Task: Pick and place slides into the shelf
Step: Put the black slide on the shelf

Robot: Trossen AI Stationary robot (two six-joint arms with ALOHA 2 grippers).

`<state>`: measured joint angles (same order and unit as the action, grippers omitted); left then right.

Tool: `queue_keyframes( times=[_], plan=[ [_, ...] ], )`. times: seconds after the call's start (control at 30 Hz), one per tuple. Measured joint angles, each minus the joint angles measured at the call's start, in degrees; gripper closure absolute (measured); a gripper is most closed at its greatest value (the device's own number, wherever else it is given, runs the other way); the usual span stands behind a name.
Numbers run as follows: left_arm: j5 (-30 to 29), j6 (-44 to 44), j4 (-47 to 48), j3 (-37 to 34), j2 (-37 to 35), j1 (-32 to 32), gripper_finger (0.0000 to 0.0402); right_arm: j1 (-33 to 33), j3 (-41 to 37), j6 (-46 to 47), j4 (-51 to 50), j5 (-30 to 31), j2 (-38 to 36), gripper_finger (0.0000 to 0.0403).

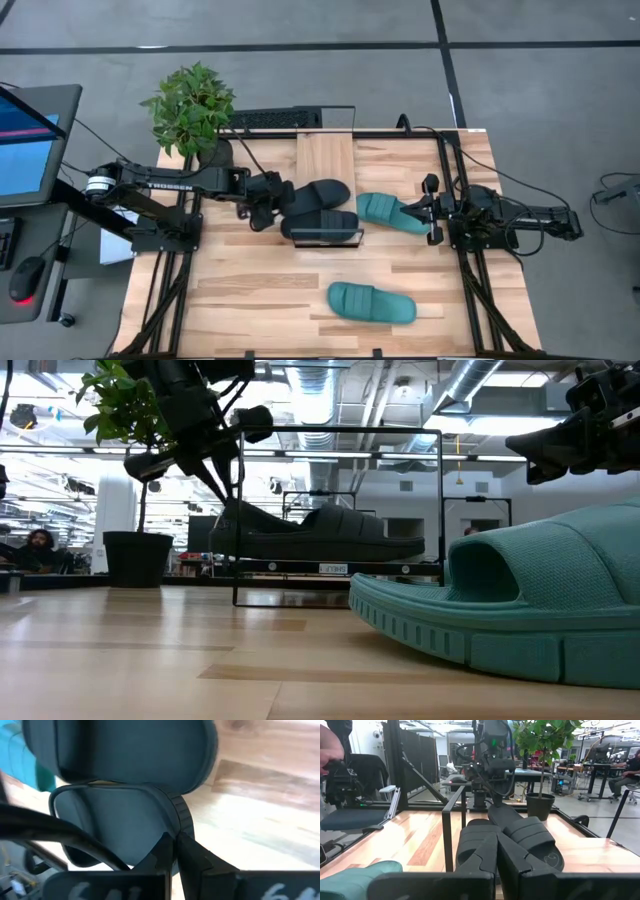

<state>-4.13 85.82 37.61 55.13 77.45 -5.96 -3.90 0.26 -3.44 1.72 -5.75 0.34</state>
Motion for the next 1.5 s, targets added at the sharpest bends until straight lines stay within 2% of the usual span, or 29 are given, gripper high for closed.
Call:
queue_keyframes(
  times=[0.2, 0.57, 0.8, 1.03, 1.3, 1.5],
  plan=[
    [0.89, -2.88, 0.82, 0.0, 0.02, -0.02, 0.0391, 0.01, 0.02, 0.0, 0.0, -0.01, 0.0, 0.0403],
    [0.84, -5.25, 0.75, 0.0, 0.02, -1.66, 0.029, 0.02, 0.0, 0.0, 0.0, 0.01, 0.0, 0.0403],
    [0.48, -6.58, 0.68, 0.0, 0.02, -1.62, 0.0249, 0.0, 0.02, 0.0, 0.0, 0.0, 0.01, 0.0403],
    [-4.49, -3.25, -0.2, 0.0, 0.04, -1.62, 0.0235, 0.01, 0.0, 0.0, 0.0, 0.0, 0.02, 0.0403],
    [-14.04, -2.39, -0.88, 0.0, 0.04, -1.66, 0.0234, 0.02, 0.01, 0.0, 0.0, 0.0, 0.0, 0.0403],
    [-16.76, -3.36, 0.92, 1.6, 0.04, -2.44, 0.0234, 0.02, 0.01, -0.01, 0.0, 0.01, 0.0, 0.0403]
  ],
)
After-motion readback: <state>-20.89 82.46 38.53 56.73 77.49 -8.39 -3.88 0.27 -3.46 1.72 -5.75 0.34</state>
